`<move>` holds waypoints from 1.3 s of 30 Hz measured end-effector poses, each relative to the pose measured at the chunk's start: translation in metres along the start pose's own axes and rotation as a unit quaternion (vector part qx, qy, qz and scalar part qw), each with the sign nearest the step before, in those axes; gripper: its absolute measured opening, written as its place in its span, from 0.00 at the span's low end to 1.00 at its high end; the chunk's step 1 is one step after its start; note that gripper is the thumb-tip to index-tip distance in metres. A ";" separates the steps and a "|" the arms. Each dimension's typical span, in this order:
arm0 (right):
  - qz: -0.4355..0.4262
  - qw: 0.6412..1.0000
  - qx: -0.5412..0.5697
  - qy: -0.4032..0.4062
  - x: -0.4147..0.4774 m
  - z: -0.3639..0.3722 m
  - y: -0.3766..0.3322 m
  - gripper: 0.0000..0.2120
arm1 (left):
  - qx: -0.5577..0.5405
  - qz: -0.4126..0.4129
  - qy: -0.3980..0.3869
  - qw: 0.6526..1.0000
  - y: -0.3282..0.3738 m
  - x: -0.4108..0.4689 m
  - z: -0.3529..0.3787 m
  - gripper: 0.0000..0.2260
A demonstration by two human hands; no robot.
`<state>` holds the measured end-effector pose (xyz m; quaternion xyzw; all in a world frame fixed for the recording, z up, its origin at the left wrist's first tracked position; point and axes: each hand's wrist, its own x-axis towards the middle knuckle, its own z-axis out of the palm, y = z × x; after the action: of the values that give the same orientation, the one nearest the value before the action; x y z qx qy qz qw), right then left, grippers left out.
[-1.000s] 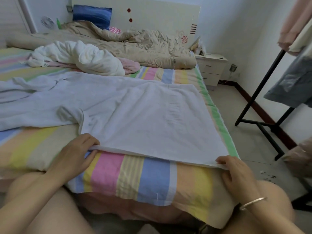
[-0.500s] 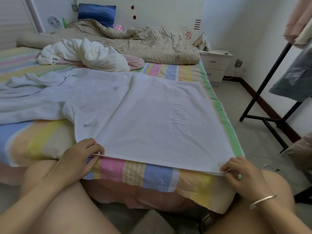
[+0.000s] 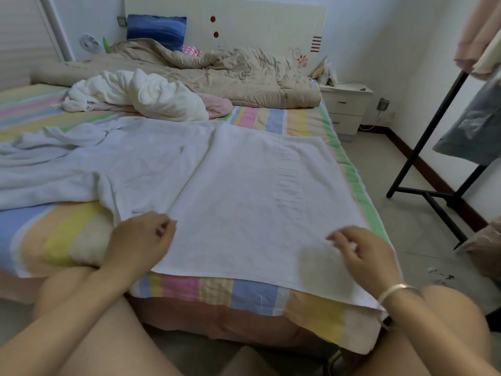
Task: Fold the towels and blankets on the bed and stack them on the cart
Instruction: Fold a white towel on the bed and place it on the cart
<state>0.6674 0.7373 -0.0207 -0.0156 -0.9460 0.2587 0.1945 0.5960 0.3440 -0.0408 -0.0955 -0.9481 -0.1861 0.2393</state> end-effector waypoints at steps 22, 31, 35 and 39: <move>-0.084 0.941 -0.229 -0.236 0.136 0.122 -0.016 0.49 | -0.013 0.024 -0.098 0.995 0.106 0.141 0.137 0.13; 0.039 0.939 -0.286 -0.189 0.297 0.102 0.126 0.66 | 0.000 0.044 -0.085 0.995 0.086 0.289 0.231 0.09; 0.039 0.962 -0.233 -0.141 0.388 0.114 0.136 0.43 | -0.008 0.016 -0.099 0.995 0.093 0.372 0.276 0.13; 0.007 0.956 -0.231 -0.180 0.464 0.148 0.139 0.32 | 0.039 0.040 -0.224 0.973 0.093 0.437 0.298 0.28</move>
<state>0.1732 0.8466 -0.0393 -0.0195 -0.9992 0.0331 0.0103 0.1178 0.5883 -0.0421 -0.1632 -0.9796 -0.1131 0.0313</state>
